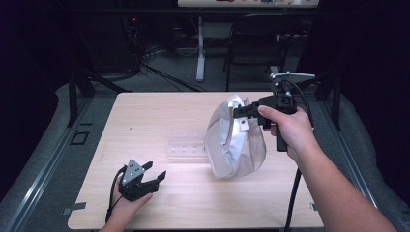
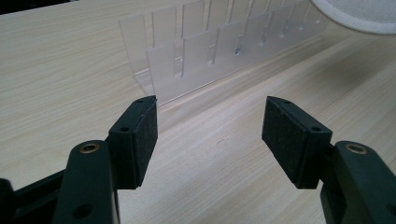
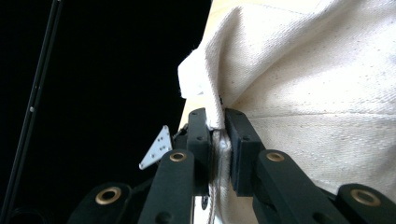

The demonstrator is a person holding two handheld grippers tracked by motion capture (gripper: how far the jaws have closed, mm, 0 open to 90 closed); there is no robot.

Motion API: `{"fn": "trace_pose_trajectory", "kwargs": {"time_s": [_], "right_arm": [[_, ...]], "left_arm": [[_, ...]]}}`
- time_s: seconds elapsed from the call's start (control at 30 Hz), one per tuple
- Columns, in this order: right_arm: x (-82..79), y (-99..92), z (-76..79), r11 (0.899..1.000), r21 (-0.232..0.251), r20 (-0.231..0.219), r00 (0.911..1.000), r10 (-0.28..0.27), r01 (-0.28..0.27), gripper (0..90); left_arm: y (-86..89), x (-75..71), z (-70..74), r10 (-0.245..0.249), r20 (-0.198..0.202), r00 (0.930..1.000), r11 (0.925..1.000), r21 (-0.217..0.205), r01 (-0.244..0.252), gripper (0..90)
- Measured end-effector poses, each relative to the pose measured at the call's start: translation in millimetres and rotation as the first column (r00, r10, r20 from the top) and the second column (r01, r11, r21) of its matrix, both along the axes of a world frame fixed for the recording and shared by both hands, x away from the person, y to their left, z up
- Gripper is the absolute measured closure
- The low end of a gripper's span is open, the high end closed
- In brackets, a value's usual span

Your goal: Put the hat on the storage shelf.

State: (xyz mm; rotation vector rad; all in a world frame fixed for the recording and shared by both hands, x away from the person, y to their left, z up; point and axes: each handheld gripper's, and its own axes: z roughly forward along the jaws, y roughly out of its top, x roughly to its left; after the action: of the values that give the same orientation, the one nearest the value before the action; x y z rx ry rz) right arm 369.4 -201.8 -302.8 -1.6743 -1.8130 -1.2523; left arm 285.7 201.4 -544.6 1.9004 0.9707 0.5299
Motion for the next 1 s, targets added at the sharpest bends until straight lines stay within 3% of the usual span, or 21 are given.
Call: {"fn": "trace_pose_trajectory", "kwargs": {"time_s": [0.43, 0.53, 0.73, 0.93, 1.0], "right_arm": [[27.6, 12.0, 7.0, 0.997, 0.026, 0.015, 0.997, -0.077, 0.076, 81.5], [33.7, 14.3, 7.1, 0.995, 0.033, 0.017, 0.9949, -0.099, 0.099, 81.5], [43.8, 16.3, 6.5, 0.989, 0.03, 0.021, 0.9893, -0.144, 0.143, 81.4], [52.6, 18.3, -1.2, 0.981, 0.043, 0.012, 0.9822, -0.188, 0.187, 81.4], [56.6, 18.4, -5.9, 0.977, 0.043, 0.006, 0.9782, -0.208, 0.207, 81.4]], "left_arm": [[-0.9, -0.7, 1.1, 0.028, 0.013, 0.9995, 0.9996, -0.008, -0.028, 34.3], [-2.4, -0.5, 0.4, 0.011, -0.001, 0.9999, 0.9999, -0.008, -0.011, 34.6], [-9.5, -1.7, 1.2, -0.016, 0.015, 0.9998, 0.9998, -0.013, 0.016, 35.3], [-14.7, -0.5, 2.2, -0.043, 0.0, 0.9991, 0.9989, -0.016, 0.043, 35.6], [-18.3, 1.0, 2.8, -0.065, -0.007, 0.9979, 0.9973, -0.035, 0.065, 37.3]]}}
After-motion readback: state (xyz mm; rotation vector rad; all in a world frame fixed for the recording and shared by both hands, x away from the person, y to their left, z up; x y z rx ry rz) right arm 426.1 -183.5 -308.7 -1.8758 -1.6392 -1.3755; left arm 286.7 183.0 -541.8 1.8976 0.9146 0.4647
